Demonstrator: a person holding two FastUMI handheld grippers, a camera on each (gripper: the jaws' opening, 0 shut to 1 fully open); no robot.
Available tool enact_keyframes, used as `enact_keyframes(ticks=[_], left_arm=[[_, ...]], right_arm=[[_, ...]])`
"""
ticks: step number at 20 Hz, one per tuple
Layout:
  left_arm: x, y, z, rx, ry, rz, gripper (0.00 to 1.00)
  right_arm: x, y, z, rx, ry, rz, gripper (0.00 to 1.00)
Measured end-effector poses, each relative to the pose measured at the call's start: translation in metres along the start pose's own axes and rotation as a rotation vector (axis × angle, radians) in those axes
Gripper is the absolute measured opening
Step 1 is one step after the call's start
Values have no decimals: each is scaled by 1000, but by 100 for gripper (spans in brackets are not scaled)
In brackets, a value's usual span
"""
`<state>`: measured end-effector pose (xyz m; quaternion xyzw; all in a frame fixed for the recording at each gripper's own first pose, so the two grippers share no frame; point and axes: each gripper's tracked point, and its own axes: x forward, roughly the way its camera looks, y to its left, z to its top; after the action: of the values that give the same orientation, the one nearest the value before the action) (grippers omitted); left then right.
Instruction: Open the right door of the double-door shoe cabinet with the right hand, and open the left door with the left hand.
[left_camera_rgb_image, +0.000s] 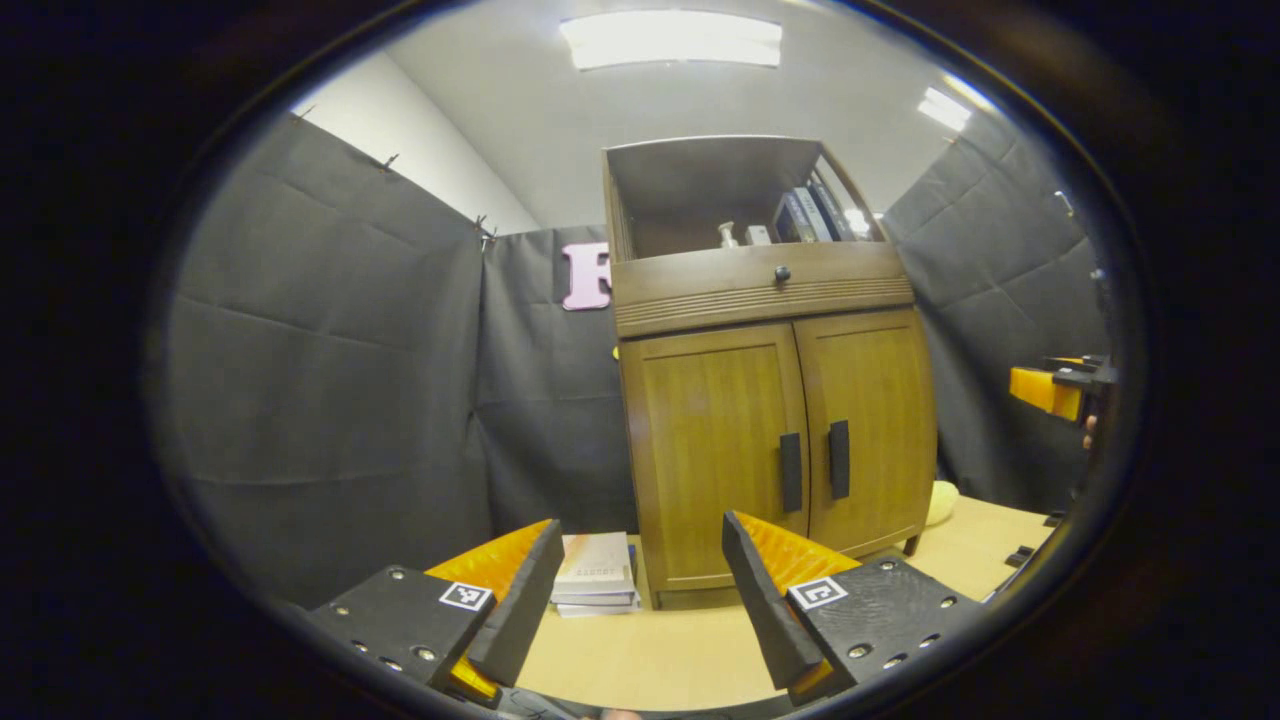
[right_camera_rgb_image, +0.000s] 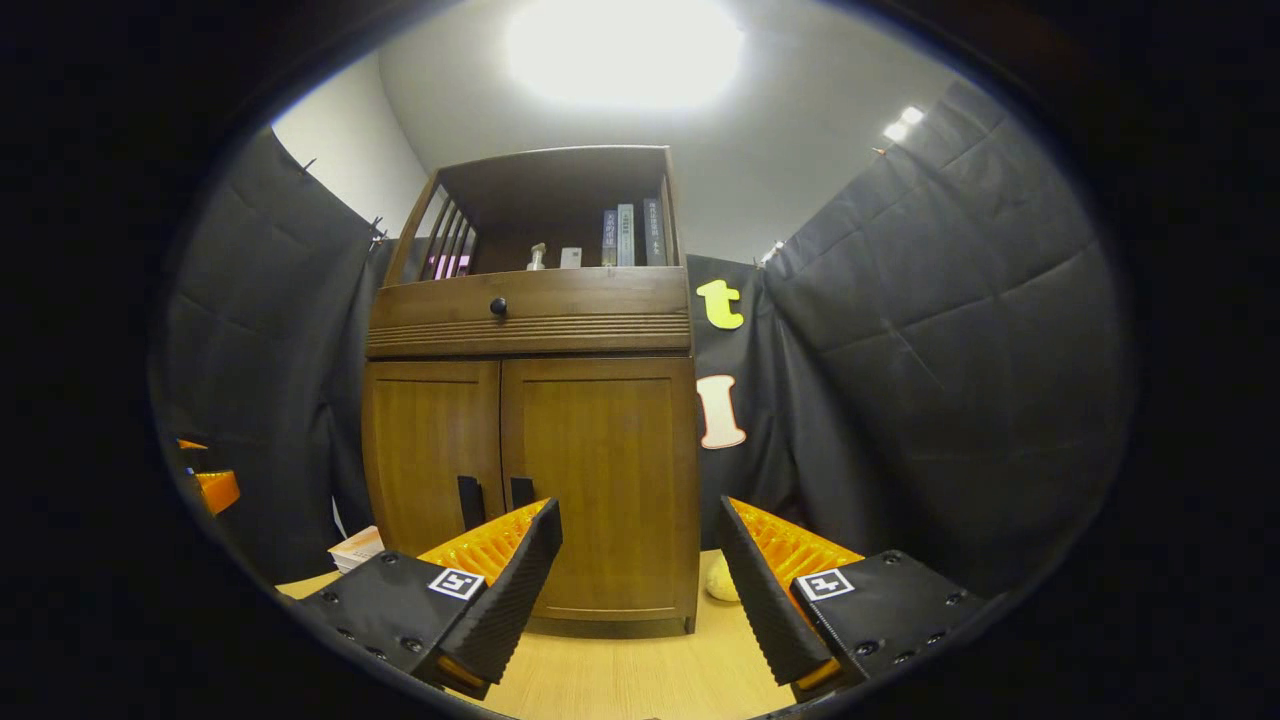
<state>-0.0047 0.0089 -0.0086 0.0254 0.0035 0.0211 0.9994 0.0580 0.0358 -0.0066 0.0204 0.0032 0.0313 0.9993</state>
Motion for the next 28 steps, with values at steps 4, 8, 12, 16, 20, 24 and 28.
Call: enact_keyframes(ticks=[4,8,12,16,20,24,28], left_arm=[[-15,11,1,20,-6,24,92],[-20,14,0,27,-1,45,92],[-22,19,-4,26,11,72,92],[-27,26,-5,29,31,111,92],[-29,36,-5,46,36,160,92],[-32,44,-5,57,48,210,92],[-42,54,-9,61,64,242,92]], right_arm=[[30,19,-4,34,1,42,97],[61,34,-2,58,1,74,97],[88,48,-6,49,-4,100,97],[116,60,-14,40,8,122,97],[138,76,-33,32,32,143,97],[157,93,-55,20,62,168,96],[178,109,-75,11,86,190,97]])
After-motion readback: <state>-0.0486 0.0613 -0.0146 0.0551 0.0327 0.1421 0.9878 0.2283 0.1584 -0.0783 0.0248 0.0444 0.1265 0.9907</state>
